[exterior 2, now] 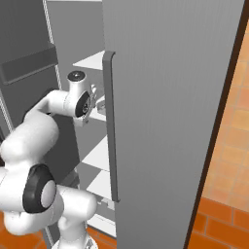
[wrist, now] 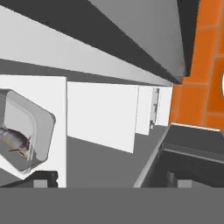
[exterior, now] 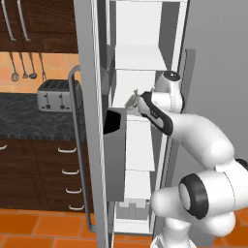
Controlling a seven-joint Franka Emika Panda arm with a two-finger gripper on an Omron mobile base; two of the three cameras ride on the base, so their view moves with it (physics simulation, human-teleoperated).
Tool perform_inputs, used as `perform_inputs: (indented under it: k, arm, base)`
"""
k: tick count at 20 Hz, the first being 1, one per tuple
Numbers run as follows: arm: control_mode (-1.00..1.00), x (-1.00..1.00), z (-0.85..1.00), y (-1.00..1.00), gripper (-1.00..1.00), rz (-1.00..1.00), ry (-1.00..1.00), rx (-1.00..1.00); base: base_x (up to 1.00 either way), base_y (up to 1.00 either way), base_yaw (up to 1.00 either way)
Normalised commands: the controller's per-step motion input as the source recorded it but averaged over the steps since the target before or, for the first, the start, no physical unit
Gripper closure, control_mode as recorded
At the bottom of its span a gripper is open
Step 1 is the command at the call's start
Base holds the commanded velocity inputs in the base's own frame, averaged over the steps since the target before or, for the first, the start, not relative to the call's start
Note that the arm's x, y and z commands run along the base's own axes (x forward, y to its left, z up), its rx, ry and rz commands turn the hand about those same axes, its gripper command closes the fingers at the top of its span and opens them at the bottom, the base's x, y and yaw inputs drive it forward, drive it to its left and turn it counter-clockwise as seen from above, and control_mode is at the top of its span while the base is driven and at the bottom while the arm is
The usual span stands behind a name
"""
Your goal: Take the meat container that has the fish and place it on the second highest rack of the freezer. Then take the vegetable container that has the carrot and avocado and place it on the highest rack of the freezer.
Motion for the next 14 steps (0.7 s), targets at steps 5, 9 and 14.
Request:
perform_inputs:
  k: [5,9,14]
  arm:
    - [-1.00,-0.87,0.36,-0.12,-1.00,0.00,-0.01,0.00]
    - [-1.00,-0.91,0.21,-0.09,-1.00,0.00,0.00,0.00]
    - [-1.00,-0.87,0.34,-0.22,-1.00,0.00,-0.02,0.00]
  base:
    - [0.00,0.00,0.00]
    - [0.00,0.00,0.00]
    - [0.00,0.00,0.00]
